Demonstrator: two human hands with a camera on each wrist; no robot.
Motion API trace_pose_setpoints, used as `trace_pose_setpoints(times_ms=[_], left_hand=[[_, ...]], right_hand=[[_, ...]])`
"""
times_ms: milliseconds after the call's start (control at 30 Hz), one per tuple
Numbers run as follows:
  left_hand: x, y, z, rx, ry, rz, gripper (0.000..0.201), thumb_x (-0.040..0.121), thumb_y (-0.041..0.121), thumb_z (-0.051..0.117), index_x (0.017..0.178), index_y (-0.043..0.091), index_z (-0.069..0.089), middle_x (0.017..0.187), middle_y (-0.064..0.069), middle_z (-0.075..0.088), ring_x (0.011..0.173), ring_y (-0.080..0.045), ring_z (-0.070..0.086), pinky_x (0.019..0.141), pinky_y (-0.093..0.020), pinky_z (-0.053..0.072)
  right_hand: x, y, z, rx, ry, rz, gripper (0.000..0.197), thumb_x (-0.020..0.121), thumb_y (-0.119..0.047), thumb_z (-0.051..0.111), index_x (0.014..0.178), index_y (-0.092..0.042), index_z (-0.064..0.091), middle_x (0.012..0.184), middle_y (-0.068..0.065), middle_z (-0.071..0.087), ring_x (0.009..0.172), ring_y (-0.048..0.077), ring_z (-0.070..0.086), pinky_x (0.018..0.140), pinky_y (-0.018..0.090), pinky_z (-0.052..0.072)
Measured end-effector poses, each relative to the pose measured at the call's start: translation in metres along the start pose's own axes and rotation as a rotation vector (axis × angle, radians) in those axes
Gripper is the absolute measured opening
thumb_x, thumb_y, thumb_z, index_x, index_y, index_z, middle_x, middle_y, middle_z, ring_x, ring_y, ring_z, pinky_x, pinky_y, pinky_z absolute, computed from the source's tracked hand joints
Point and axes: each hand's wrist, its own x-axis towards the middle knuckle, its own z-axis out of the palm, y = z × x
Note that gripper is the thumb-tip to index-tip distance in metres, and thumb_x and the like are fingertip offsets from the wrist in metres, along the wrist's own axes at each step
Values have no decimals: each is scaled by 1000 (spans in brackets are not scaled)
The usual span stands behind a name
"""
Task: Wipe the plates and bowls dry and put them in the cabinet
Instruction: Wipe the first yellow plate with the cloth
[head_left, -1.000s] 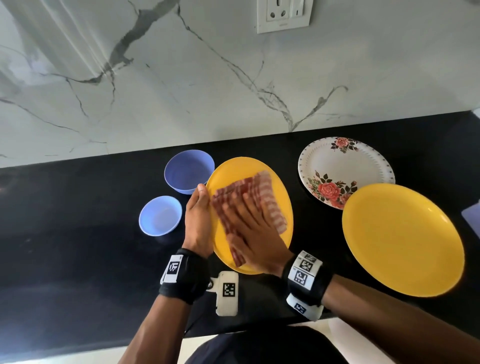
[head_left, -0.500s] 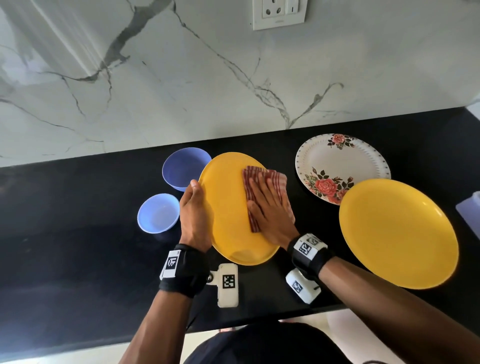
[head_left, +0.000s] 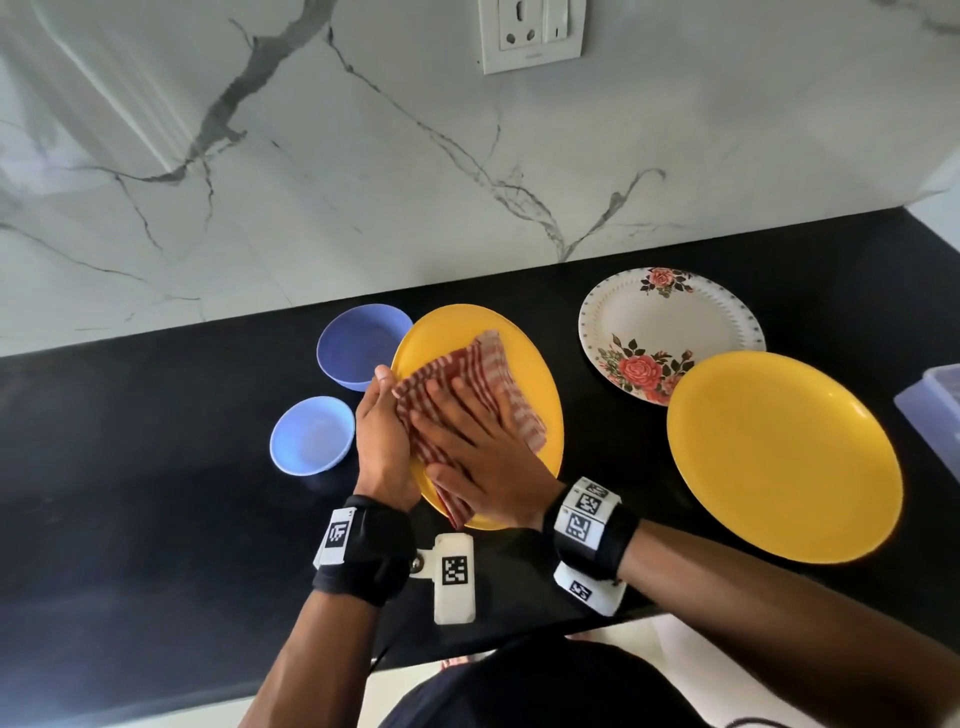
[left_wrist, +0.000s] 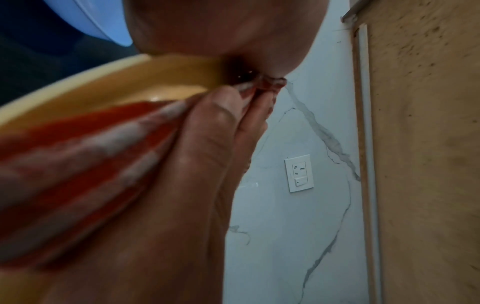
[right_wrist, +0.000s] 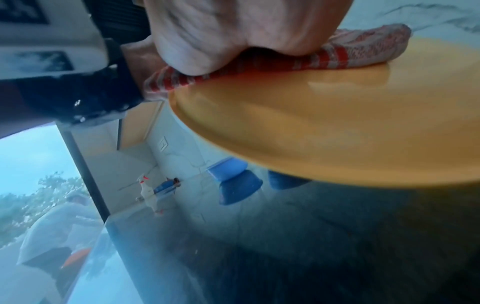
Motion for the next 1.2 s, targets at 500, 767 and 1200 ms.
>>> trace_pose_setpoints(times_ms=[500,767,1200], left_hand=[[-6,-11,7,111,14,118,38,112,39,42,97,14,66,82,0,66,81,-19,61,82,-40,52],[-12,-16,7,115,-2,186,37,112,38,42,92,15,64,82,0,62,81,-17,58,77,-32,51],[-7,-13,12,24,-14,162,35,113,36,42,102,14,67,91,1,72,84,-15,68,73,-32,58]], right_hand=[[43,55,-14,107,119,442,66,104,-59,11,162,-27,15,170,-3,14,156,15,9,126,33,-8],[-5,76,-5,245,33,642,84,92,-77,-4,161,-29,-9,171,-3,-8,156,16,-11,127,50,-5],[-47,17,-3,635,-105,821,65,108,-48,26,148,-36,-24,163,-3,-32,145,12,-35,123,46,-19]])
